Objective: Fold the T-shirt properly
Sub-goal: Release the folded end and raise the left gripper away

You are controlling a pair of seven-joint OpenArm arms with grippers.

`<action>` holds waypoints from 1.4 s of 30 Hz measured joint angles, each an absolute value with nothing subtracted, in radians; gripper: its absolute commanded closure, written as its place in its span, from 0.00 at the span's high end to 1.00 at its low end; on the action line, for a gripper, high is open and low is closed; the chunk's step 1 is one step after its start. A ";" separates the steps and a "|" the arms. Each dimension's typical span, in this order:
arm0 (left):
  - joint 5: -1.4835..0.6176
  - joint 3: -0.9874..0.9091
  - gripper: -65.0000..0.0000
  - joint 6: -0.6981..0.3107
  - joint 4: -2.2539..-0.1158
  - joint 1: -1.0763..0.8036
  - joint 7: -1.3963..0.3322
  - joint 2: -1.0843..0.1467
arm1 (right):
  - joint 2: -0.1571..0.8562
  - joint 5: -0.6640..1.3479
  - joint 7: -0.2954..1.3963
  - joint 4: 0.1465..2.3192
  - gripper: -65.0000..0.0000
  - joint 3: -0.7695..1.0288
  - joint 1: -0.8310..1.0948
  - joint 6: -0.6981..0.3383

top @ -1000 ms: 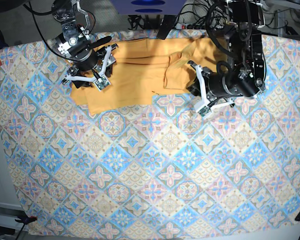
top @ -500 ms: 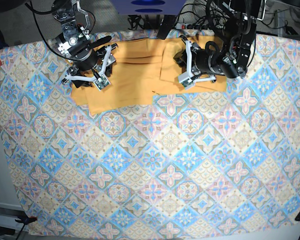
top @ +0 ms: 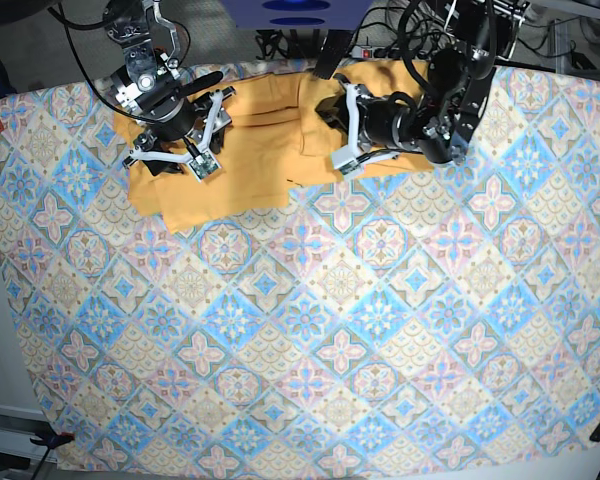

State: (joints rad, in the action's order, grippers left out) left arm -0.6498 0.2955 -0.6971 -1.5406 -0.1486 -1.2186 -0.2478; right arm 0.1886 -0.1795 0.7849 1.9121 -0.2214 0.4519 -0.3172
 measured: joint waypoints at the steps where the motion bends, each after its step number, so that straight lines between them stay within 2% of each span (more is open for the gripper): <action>1: -0.664 0.286 0.14 -0.695 -1.570 -0.150 -1.231 -0.260 | 0.188 -0.179 0.785 1.912 0.56 -0.221 0.452 -0.317; 7: -0.795 0.194 0.14 -0.696 -1.763 -0.167 -1.244 -0.299 | 0.188 -0.180 0.785 1.912 0.56 -0.221 0.452 -0.314; 10: -0.811 0.129 0.14 -0.696 -1.794 -0.195 -1.329 -0.313 | 0.188 -0.179 0.785 1.912 0.56 -0.221 0.452 -0.315; 15: -0.811 0.051 0.24 -0.693 -1.798 -0.276 -1.374 -0.327 | 0.186 -0.179 0.784 1.912 0.56 -0.221 0.451 -0.318; 20: -0.797 -0.036 0.26 -0.693 -1.843 -0.424 -1.387 -0.402 | 0.186 -0.179 0.785 1.912 0.56 -0.167 0.451 -0.318; 31: -0.799 -0.023 0.25 -0.696 -1.868 -0.551 -1.320 -0.445 | 0.172 -0.179 0.792 1.912 0.56 -0.130 0.451 -0.313; 35: -0.782 -0.007 0.25 -0.696 -1.869 -0.540 -1.280 -0.432 | 0.134 -0.176 0.924 1.912 0.56 -0.097 0.449 -0.315; 39: -0.604 -0.007 0.25 -0.692 -1.853 -0.500 -1.301 -0.372 | 0.138 -0.179 1.051 1.912 0.56 -0.092 0.449 -0.313; 42: -0.526 -0.001 0.25 -0.694 -1.746 -0.440 -1.293 -0.310 | 0.135 -0.179 1.101 1.912 0.56 -0.093 0.452 -0.313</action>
